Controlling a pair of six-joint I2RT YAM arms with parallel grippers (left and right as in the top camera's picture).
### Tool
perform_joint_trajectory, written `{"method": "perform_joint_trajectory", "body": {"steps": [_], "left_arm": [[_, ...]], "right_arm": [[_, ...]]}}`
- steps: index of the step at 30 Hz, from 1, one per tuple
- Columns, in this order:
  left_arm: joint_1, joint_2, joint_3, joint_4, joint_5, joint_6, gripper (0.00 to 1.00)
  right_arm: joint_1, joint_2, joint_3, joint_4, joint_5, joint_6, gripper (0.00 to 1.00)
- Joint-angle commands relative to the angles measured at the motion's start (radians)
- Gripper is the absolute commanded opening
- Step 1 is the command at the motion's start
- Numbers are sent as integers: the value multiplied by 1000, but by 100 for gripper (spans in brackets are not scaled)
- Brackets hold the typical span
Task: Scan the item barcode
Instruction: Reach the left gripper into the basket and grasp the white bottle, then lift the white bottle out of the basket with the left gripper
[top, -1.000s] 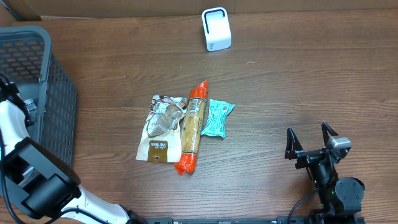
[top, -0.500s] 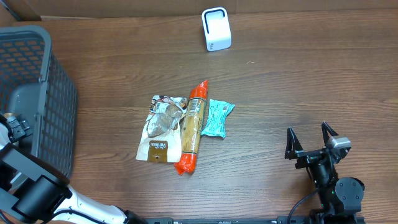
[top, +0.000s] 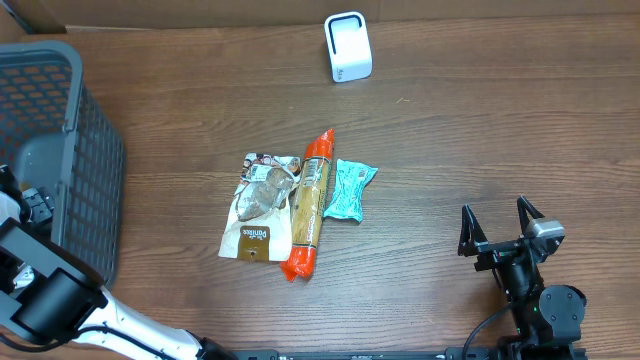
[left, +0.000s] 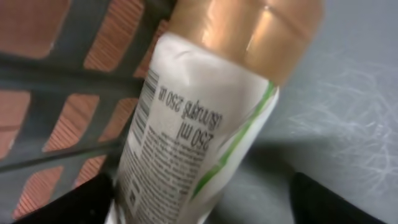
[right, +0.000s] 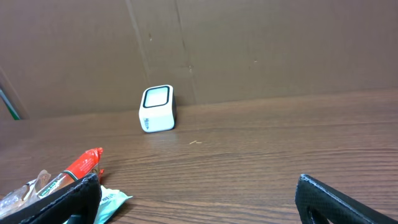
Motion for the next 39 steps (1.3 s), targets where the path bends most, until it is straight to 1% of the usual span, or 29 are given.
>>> {"method": "perform_joint_trajectory", "body": {"steps": [1, 2, 4, 5, 7, 8, 12, 17, 20, 21, 26, 33, 34, 36, 39], "left_arm": [[-3, 93, -11, -41, 12, -8, 64], [-3, 100, -11, -50, 11, -27, 56], [-2, 102, -11, -60, 11, -45, 36], [-3, 102, -10, -64, 11, -45, 24], [-3, 101, -10, -72, 11, -45, 6], [-3, 101, -10, -80, 11, -46, 4], [-14, 95, -8, -115, 11, -47, 4], [-45, 64, 50, -198, 11, -126, 4], [-68, 32, 124, -276, 11, -148, 4], [-85, 6, 195, -339, 11, -159, 4], [-131, -81, 352, -462, 11, -149, 4], [-190, -277, 518, -468, 12, -137, 4], [-209, -332, 557, -455, 15, -159, 4], [-231, -380, 586, -446, 47, -204, 4], [-275, -459, 612, -426, 179, -309, 4]], "right_arm": [[4, -5, -10, 5, 5, -1, 100], [4, -5, -10, 5, 4, -1, 100], [4, -5, -10, 5, 4, -1, 100], [4, -5, -10, 5, 4, -1, 100], [4, -5, -10, 5, 5, -1, 100], [4, -5, -10, 5, 5, -1, 100], [4, -5, -10, 5, 4, -1, 100], [4, -5, -10, 5, 5, -1, 100], [4, -5, -10, 5, 4, -1, 100], [4, -5, -10, 5, 5, -1, 100], [4, -5, -10, 5, 4, -1, 100], [4, -5, -10, 5, 4, -1, 100], [4, -5, -10, 5, 5, -1, 100], [4, -5, -10, 5, 5, -1, 100], [4, -5, -10, 5, 4, -1, 100]]}}
